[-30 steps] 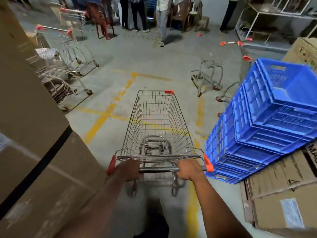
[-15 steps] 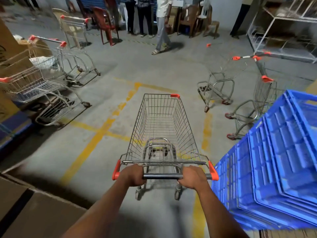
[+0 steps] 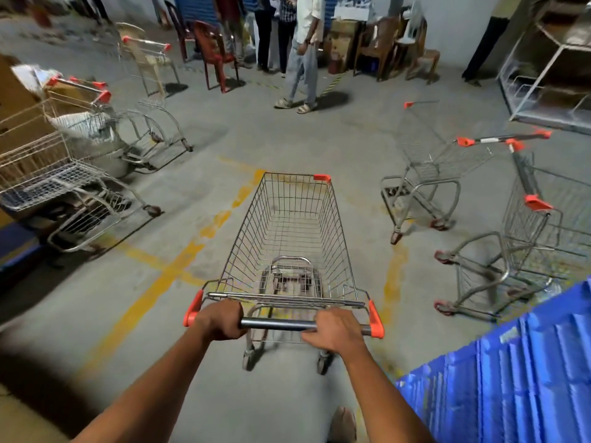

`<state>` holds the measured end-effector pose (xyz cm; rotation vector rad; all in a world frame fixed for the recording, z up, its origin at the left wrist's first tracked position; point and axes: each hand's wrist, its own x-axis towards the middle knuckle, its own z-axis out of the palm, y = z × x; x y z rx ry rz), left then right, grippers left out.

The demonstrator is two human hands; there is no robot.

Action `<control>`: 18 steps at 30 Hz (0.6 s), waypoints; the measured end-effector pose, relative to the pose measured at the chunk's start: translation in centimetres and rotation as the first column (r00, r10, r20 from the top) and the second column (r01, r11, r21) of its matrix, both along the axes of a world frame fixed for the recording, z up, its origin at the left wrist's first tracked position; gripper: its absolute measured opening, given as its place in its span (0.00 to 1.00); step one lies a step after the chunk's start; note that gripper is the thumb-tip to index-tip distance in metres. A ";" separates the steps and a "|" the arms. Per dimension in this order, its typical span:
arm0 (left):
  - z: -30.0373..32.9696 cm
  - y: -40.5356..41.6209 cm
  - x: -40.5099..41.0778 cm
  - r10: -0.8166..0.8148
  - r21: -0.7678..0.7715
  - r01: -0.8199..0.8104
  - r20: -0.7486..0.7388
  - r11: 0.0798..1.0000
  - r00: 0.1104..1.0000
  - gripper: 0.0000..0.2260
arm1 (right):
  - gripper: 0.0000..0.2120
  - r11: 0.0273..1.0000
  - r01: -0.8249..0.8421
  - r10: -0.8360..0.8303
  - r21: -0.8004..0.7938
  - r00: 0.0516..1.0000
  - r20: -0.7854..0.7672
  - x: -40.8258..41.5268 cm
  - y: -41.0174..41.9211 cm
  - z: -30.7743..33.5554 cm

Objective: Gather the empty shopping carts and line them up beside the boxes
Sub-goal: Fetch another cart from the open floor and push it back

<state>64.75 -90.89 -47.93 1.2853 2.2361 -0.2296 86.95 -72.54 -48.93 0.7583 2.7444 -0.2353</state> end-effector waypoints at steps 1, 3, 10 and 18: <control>0.1 2.0 -0.5 0.013 -0.006 -0.013 0.004 1.000 1.000 0.16 | 0.28 1.000 -0.010 0.010 -0.009 1.000 -0.003 -0.8 2.2 0.2; 0.3 5.9 -1.4 0.039 -0.011 -0.039 0.006 0.999 0.999 0.16 | 0.26 0.999 -0.038 0.038 -0.019 0.999 0.005 -2.3 6.6 0.4; 0.0 17.6 -5.1 0.114 -0.018 -0.114 0.006 0.993 0.993 0.17 | 0.19 0.993 -0.116 0.118 -0.037 0.992 0.047 -7.8 20.3 1.1; -0.4 31.2 -15.1 0.150 0.045 -0.149 -0.029 0.988 0.988 0.18 | 0.18 0.982 -0.184 0.185 -0.034 0.981 0.052 -18.8 35.3 0.5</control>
